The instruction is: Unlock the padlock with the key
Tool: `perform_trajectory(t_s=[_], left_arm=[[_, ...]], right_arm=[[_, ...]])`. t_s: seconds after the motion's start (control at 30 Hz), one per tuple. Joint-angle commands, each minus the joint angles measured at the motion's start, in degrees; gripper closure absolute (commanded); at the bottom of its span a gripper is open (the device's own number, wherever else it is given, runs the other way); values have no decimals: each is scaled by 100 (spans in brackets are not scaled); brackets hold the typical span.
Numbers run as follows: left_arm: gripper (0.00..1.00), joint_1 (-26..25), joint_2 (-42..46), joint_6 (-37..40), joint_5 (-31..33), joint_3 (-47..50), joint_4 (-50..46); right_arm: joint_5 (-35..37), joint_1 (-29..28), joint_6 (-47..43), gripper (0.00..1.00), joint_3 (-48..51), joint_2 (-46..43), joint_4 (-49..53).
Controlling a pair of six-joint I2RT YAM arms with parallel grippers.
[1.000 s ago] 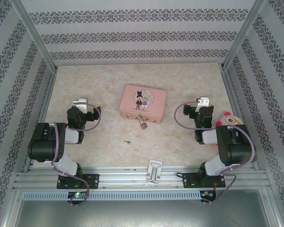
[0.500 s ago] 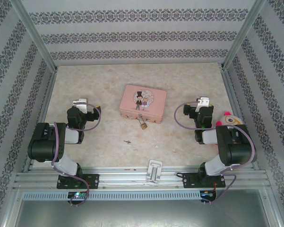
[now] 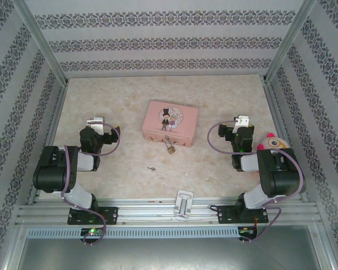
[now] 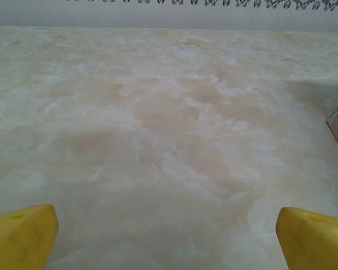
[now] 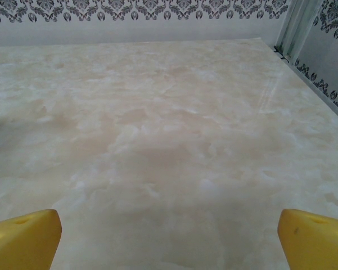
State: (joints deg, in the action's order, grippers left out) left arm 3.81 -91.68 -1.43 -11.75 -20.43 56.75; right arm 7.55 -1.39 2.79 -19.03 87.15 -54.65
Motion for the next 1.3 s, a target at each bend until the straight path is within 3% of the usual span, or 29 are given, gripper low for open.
perform_trajectory(t_s=[0.0, 0.17, 0.33, 0.47, 0.73, 0.93, 1.27], left_arm=[[1, -44, 141, 117, -53, -56, -59], [1, -46, 637, 60, 111, -70, -509], [1, -47, 1421, -59, 475, -321, -1546], [1, -47, 1872, -612, 754, -585, -2081], [1, -78, 1790, -2010, -308, -1351, -2896], [1, -360, 1575, -2755, -776, -1555, -3274], [1, -1553, 1071, -2599, -651, -2055, -4072]], right_arm=[[114, -57, -3, 2, -31, -451, 209], [297, -76, 158, 2, -231, -1045, 1054], [574, -132, 831, 2, -576, -1702, 2662], [1113, -520, 745, 2, -866, -2177, 3742], [826, -817, 2346, 2, -1560, -2788, 5894], [150, -1218, 3430, 2, -1899, -2573, 6812], [-250, -2335, 4008, 15, -2402, -1579, 6910]])
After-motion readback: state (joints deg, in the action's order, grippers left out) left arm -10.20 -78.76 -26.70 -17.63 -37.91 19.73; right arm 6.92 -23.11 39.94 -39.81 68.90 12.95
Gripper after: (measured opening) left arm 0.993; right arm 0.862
